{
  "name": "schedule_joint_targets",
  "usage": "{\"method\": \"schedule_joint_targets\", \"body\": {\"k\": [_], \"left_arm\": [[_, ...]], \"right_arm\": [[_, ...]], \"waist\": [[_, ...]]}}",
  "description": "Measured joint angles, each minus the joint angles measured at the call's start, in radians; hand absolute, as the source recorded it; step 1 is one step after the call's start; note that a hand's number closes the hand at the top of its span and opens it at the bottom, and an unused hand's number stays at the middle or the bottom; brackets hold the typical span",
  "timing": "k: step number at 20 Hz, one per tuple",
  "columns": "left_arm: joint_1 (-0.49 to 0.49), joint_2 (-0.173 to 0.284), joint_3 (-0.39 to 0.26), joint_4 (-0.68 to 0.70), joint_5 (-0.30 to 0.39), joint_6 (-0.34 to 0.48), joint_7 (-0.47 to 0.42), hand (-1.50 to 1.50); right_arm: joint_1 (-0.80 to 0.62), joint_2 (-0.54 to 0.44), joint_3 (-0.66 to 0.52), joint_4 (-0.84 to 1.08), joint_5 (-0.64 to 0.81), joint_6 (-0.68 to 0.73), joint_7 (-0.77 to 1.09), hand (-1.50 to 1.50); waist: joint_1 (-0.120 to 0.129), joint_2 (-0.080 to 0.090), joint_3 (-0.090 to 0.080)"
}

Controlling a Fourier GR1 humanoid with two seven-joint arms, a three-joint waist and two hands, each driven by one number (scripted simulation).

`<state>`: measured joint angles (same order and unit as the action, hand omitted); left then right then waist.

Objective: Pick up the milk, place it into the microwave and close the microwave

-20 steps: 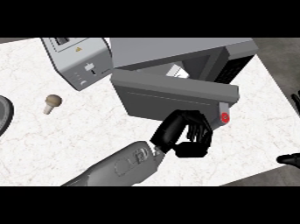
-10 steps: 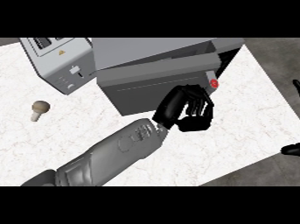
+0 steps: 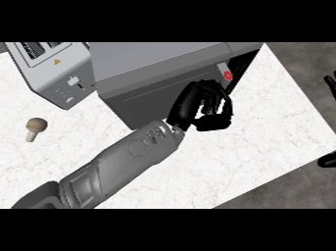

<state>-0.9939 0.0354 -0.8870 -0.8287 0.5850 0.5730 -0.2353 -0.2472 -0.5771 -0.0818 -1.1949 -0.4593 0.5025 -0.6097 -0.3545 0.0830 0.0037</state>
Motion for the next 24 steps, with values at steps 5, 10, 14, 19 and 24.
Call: {"method": "schedule_joint_targets", "body": {"k": [5, 10, 14, 19, 24], "left_arm": [[0.002, 0.008, -0.007, -0.011, 0.024, 0.036, -0.005, 1.50], [0.001, 0.013, -0.014, -0.018, 0.043, 0.065, -0.010, 1.50], [-0.002, 0.012, -0.019, -0.014, 0.057, 0.083, -0.012, 1.50], [-0.005, 0.013, -0.024, -0.008, 0.076, 0.099, -0.012, 1.50], [-0.003, 0.015, -0.024, -0.005, 0.094, 0.124, -0.014, 1.50]], "right_arm": [[-0.028, -0.008, 0.020, -0.023, -0.029, 0.036, 0.035, -1.50], [-0.050, -0.017, 0.046, -0.045, -0.055, 0.073, 0.078, -1.50], [-0.074, -0.042, 0.072, -0.084, -0.053, 0.107, 0.105, 1.50], [-0.106, -0.063, 0.132, -0.171, -0.047, 0.160, 0.140, 1.50], [-0.118, -0.073, 0.175, -0.247, -0.055, 0.186, 0.173, 1.50]], "waist": [[-0.012, 0.002, 0.002], [-0.020, 0.005, 0.003], [-0.025, 0.004, 0.002], [-0.031, 0.000, 0.002], [-0.043, -0.003, 0.003]]}}
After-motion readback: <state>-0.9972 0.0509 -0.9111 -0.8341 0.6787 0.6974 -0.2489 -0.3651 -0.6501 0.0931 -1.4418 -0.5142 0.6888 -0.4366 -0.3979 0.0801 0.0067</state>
